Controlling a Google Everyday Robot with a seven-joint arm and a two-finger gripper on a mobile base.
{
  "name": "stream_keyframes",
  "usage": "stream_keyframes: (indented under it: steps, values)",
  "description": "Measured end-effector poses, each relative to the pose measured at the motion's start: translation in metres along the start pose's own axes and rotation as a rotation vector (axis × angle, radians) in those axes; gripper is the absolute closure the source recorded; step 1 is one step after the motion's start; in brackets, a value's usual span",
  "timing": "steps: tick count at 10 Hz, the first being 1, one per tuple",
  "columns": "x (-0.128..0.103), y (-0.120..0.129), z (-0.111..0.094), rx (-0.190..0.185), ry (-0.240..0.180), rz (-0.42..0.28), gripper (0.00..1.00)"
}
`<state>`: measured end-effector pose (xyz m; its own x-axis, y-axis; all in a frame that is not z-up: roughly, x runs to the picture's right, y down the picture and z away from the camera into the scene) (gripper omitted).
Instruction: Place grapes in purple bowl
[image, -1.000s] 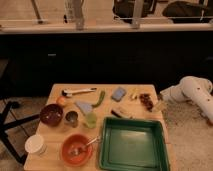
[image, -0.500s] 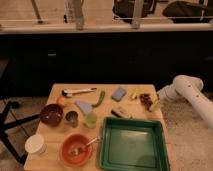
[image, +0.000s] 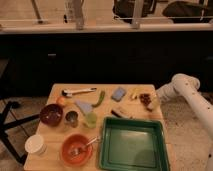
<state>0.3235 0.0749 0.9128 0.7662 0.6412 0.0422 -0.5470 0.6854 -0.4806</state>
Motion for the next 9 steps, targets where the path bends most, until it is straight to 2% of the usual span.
stream_keyframes:
  steps: [1,6,9]
  values:
    - [0.001,-0.001,0.003,-0.007,-0.01,0.005,0.2]
    - [-0.003,-0.001,0.025,-0.1,-0.062,0.037,0.2]
    - [-0.001,-0.001,0.028,-0.129,-0.066,0.043,0.2]
